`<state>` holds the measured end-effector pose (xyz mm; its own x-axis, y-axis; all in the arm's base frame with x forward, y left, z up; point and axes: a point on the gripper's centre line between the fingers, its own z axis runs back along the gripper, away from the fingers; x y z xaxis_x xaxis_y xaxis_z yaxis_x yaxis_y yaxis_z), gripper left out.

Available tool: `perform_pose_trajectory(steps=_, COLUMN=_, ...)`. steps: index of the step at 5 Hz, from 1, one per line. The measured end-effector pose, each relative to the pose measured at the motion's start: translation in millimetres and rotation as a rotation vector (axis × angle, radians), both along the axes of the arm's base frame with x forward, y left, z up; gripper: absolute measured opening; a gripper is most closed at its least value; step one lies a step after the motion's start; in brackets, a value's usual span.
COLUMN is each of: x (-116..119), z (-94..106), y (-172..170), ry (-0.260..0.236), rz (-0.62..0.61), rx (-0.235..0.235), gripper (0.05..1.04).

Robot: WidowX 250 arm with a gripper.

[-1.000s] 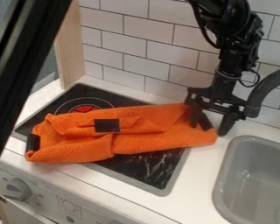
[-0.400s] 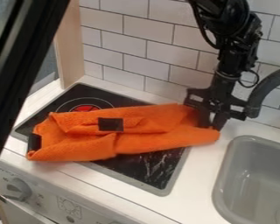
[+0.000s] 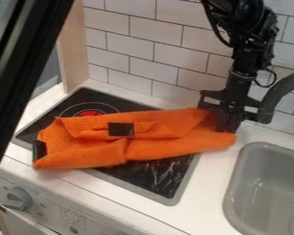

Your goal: Fold the cloth from right to left

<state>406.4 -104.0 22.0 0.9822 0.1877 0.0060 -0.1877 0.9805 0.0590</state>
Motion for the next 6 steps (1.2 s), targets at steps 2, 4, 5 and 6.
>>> perform_pose_trajectory(steps=2, x=7.7, z=39.7, y=4.6, ry=-0.099, rz=0.007, rx=-0.027, gripper=0.064)
perform_pose_trajectory(steps=4, x=-2.4, z=79.8, y=30.6, ry=-0.183, rz=0.043, rx=-0.058, gripper=0.064)
perform_pose_trajectory(steps=5, x=-15.8, z=97.5, y=42.1, ry=-0.214, rz=0.029, rx=-0.054, gripper=0.064)
perform_pose_trajectory(steps=6, x=-27.6, z=108.3, y=69.0, ry=-0.225, rz=0.081, rx=-0.068, gripper=0.064)
